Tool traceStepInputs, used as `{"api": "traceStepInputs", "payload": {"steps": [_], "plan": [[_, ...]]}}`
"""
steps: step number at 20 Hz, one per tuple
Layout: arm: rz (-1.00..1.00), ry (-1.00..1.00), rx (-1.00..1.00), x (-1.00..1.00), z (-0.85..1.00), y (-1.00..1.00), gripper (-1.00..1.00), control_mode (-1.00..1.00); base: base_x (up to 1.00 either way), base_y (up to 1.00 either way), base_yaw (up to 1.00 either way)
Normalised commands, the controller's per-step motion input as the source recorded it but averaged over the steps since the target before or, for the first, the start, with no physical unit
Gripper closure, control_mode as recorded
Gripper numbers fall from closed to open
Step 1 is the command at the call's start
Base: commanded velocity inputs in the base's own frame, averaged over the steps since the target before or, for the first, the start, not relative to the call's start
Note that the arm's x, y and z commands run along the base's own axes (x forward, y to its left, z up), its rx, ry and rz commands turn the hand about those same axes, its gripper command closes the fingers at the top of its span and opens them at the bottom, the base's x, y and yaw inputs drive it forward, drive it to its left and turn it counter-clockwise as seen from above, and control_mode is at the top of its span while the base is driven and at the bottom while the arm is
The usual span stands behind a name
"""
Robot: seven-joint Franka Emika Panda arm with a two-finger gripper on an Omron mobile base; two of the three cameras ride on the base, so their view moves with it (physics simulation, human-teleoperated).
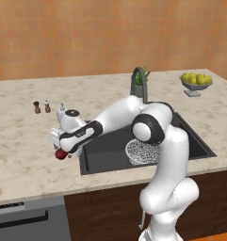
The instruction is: Put the colander in the sink, put the pear in the colander, and turn on the sink faucet and pour water over the colander.
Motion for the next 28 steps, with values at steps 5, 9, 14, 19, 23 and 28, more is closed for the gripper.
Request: {"api": "traceStepInputs", "payload": {"steps": [5,9,14,19,23,28], "plan": [[-0.02,0.01,0.00,0.18,-0.54,0.09,1.00,-1.00,0.00,0.00,0.00],[-0.01,0.00,0.00,0.05,-0.32,0.00,1.00,-1.00,0.00,0.00,0.00],[-0.05,0.03,0.00,-0.10,-0.15,-0.20,1.00,-1.00,0.00,0.00,0.00],[-0.03,0.01,0.09,-0.33,0.19,-0.93,1.00,-1.00,0.00,0.00,0.00],[0.00,0.08,0.03,-0.37,0.38,-0.95,1.00,-1.00,0.00,0.00,0.00],[0.05,0.06,0.00,-0.34,0.70,-0.88,1.00,-1.00,0.00,0.00,0.00]]}}
